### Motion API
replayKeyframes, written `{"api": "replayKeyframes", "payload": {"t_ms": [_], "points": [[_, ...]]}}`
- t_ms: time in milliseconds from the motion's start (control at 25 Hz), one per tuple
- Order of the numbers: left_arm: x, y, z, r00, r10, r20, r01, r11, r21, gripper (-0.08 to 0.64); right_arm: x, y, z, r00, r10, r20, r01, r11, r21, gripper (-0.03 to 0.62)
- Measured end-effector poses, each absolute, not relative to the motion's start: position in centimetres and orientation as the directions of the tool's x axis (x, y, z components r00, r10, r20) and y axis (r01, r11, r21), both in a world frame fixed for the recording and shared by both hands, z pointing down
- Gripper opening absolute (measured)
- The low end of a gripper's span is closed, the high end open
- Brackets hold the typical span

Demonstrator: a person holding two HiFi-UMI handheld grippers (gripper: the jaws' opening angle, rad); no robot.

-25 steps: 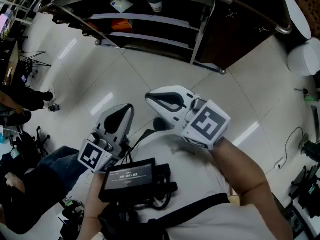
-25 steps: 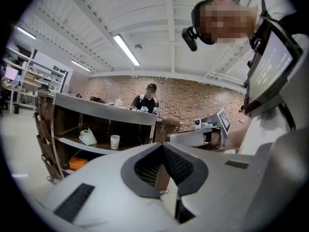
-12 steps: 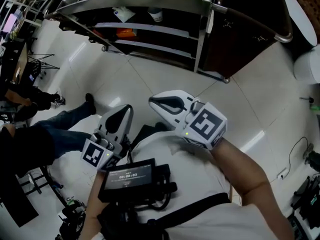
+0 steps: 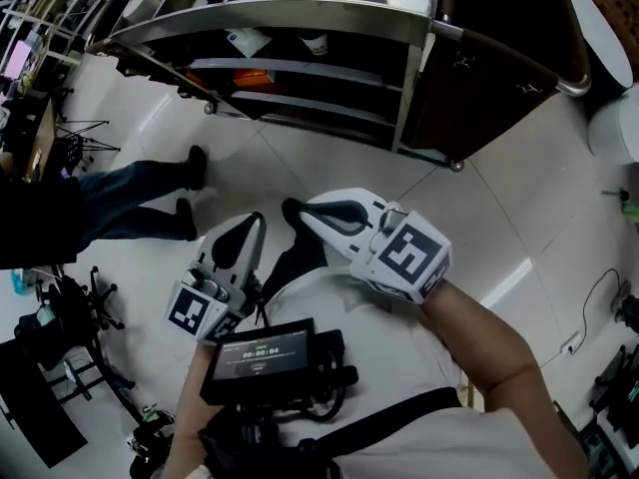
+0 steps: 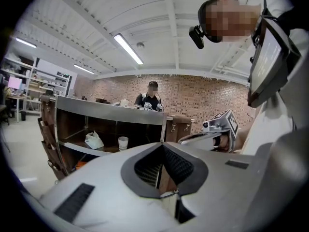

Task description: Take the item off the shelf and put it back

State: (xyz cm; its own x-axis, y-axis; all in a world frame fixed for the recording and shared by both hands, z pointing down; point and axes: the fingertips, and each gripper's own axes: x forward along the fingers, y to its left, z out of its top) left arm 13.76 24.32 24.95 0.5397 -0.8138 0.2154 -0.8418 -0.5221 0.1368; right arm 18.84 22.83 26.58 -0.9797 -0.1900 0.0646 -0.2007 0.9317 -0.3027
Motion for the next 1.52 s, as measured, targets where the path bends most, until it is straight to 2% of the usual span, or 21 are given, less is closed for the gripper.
{"api": "replayKeyframes", "payload": {"t_ms": [320, 560, 760, 920, 1160, 1520], "points": [[6.9, 17.6, 27.3, 0.576, -0.802, 0.157, -0.815, -0.552, 0.176, 0.006, 14.8, 17.5, 28.4, -0.938, -0.308, 0.160, -0.343, 0.890, -0.301, 0.006], [0.3, 10.5, 30.2, 0.638, -0.743, 0.202, -0.769, -0.604, 0.210, 0.006, 8.8, 10.6, 29.1, -0.896, -0.388, 0.217, -0.438, 0.853, -0.284, 0.005], [-5.5, 5.2, 31.7, 0.661, -0.729, 0.178, -0.749, -0.624, 0.225, 0.006, 4.0, 6.6, 30.1, -0.864, -0.417, 0.284, -0.492, 0.818, -0.296, 0.006], [-8.6, 2.2, 33.8, 0.672, -0.700, 0.243, -0.741, -0.639, 0.208, 0.008, 0.3, 4.6, 30.8, -0.846, -0.428, 0.320, -0.518, 0.801, -0.300, 0.006], [-9.8, -1.3, 34.9, 0.694, -0.673, 0.258, -0.720, -0.662, 0.208, 0.008, -2.8, 2.6, 31.8, -0.820, -0.446, 0.360, -0.555, 0.772, -0.308, 0.006], [-7.0, -2.3, 37.6, 0.711, -0.644, 0.284, -0.702, -0.677, 0.223, 0.011, 0.1, 1.5, 33.5, -0.781, -0.488, 0.390, -0.616, 0.705, -0.351, 0.006]]}}
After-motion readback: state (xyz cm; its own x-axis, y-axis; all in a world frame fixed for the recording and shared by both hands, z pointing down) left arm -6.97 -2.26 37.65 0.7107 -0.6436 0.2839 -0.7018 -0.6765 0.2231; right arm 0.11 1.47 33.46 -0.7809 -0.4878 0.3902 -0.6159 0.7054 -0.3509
